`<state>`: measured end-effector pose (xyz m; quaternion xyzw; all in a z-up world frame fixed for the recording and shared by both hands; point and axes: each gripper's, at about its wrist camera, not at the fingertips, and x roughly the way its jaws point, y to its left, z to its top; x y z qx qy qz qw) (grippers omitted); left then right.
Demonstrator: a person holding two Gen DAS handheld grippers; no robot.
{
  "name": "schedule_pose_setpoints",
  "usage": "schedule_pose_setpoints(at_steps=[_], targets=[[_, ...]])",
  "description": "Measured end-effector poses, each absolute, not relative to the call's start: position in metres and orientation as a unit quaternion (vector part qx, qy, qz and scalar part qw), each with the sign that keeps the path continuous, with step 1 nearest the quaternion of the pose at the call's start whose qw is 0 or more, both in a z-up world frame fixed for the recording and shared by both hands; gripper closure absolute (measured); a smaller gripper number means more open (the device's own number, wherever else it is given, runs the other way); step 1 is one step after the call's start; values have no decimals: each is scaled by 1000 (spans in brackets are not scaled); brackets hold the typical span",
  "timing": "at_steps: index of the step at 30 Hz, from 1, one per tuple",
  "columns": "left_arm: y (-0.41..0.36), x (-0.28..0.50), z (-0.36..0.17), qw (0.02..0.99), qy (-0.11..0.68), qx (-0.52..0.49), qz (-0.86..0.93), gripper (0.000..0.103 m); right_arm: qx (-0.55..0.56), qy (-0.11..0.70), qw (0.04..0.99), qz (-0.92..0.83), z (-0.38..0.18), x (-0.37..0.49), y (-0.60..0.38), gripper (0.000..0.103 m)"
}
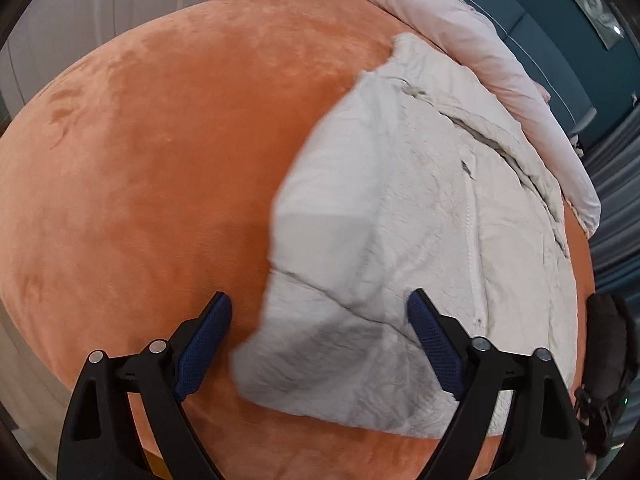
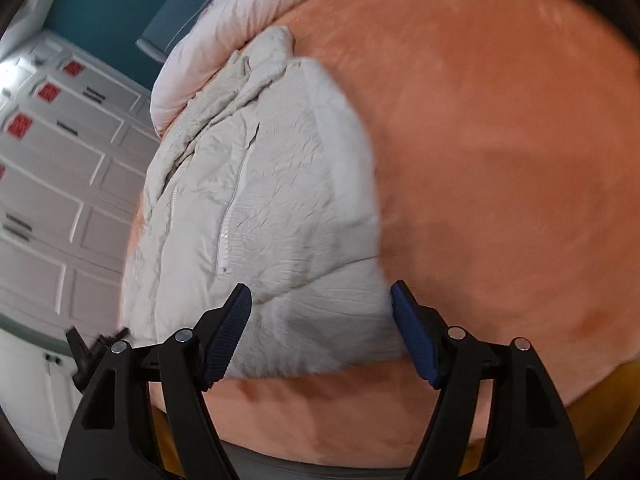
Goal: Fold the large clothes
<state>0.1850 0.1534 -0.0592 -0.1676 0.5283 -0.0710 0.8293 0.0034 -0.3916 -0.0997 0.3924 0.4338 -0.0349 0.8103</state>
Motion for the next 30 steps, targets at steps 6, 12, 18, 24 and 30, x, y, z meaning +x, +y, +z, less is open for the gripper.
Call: schedule_pose_setpoints(at_steps=[6, 12, 18, 24, 30], targets=[[148, 172, -34, 837, 519, -143, -96, 96, 360, 452, 815, -34, -86, 22, -370, 85], [160, 123, 24, 857, 482, -120, -136, 100, 315, 422, 850, 4, -21, -5, -358, 94], [172, 32, 59, 839, 515, -56, -164, 100, 207, 499, 841, 44, 13, -79, -335, 94], [193, -66, 79, 804, 571, -31, -159, 100, 165, 603, 776, 91, 23, -173, -309, 94], [176, -38, 140, 843, 499, -79, -187, 100, 204, 523, 821, 101, 76, -168, -331, 94]])
